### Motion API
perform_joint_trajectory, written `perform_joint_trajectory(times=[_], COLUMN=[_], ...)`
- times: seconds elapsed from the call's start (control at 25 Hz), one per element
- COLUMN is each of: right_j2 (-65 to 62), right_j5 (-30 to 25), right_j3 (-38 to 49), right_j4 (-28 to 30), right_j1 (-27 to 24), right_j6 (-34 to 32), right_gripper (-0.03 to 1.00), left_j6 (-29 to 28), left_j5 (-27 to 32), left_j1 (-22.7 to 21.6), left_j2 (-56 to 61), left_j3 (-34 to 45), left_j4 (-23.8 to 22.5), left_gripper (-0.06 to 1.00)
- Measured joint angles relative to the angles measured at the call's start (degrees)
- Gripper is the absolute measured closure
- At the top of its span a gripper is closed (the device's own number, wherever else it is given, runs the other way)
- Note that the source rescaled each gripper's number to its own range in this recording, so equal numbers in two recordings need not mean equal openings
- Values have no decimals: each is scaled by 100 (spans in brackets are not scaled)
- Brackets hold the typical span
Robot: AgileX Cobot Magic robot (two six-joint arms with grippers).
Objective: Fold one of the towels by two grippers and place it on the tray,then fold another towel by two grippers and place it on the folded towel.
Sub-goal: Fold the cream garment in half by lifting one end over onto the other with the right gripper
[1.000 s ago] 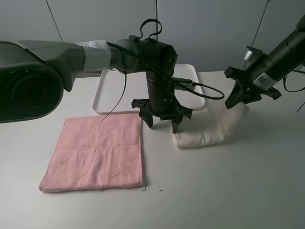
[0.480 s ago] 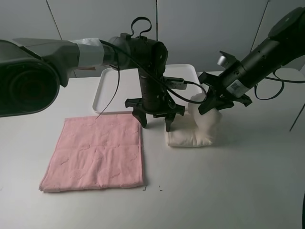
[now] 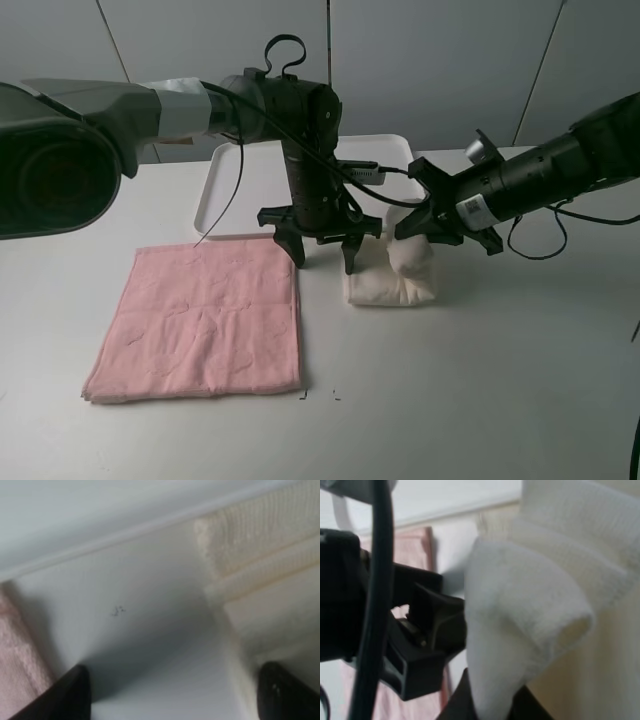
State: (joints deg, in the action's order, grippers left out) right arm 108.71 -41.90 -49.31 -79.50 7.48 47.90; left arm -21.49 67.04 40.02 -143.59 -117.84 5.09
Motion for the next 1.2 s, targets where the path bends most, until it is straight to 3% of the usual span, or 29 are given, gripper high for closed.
perform_joint_trajectory(times=[0.24, 0.56, 0.72, 0.92, 1.2], right_j2=[0, 383, 551, 669, 677], right_j5=[224, 146, 157, 157, 204], right_j3=[378, 477, 477, 477, 477], right_j4=[-874, -1444, -1585, -1732, -1745], right_j1=[26, 92, 230, 239, 252], right_j6=[746, 1239, 1430, 1593, 1705], right_gripper=[92, 92, 92, 92, 92], left_j6=[30, 54, 62, 205, 695], left_j5=[-14, -25, -15, 20, -31], left_j1=[0, 0, -43, -305, -567], left_j2=[0, 0, 0, 0, 363], left_j3=[0, 0, 0, 0, 10], left_j4=[12, 12, 94, 678, 820], left_gripper=[8, 8, 8, 8, 8])
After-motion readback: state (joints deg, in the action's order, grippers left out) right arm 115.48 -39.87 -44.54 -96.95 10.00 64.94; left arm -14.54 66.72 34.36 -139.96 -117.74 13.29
